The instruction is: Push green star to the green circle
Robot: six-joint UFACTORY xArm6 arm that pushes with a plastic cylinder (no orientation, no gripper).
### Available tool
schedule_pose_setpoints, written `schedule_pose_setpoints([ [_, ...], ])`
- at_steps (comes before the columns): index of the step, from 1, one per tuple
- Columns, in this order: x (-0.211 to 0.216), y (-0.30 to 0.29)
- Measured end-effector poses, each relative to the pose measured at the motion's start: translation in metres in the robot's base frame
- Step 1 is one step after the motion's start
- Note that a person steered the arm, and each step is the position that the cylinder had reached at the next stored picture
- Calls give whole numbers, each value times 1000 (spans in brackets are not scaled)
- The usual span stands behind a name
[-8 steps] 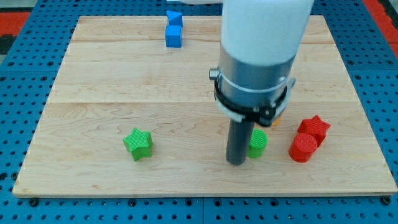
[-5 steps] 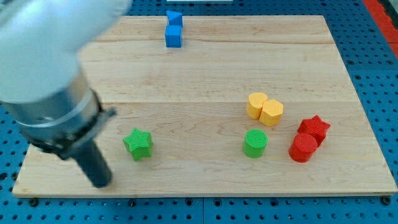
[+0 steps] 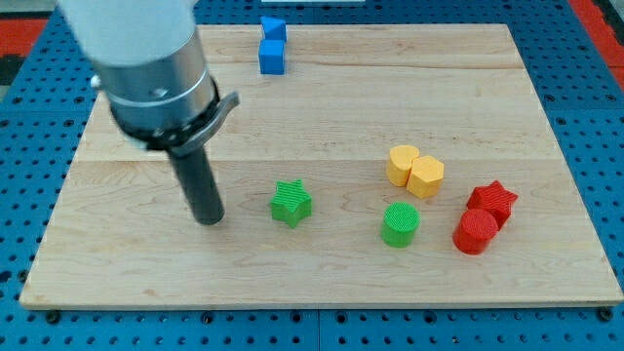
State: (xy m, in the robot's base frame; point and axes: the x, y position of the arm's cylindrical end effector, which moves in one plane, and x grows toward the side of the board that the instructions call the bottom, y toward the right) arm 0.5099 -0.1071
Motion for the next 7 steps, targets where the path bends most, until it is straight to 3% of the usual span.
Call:
schedule_pose_setpoints([
  [1,-20,32],
  [2,-17,114],
  [3,-2,140],
  [4,-1,62],
  [5,12,38],
  [6,42,69],
  [7,43,116],
])
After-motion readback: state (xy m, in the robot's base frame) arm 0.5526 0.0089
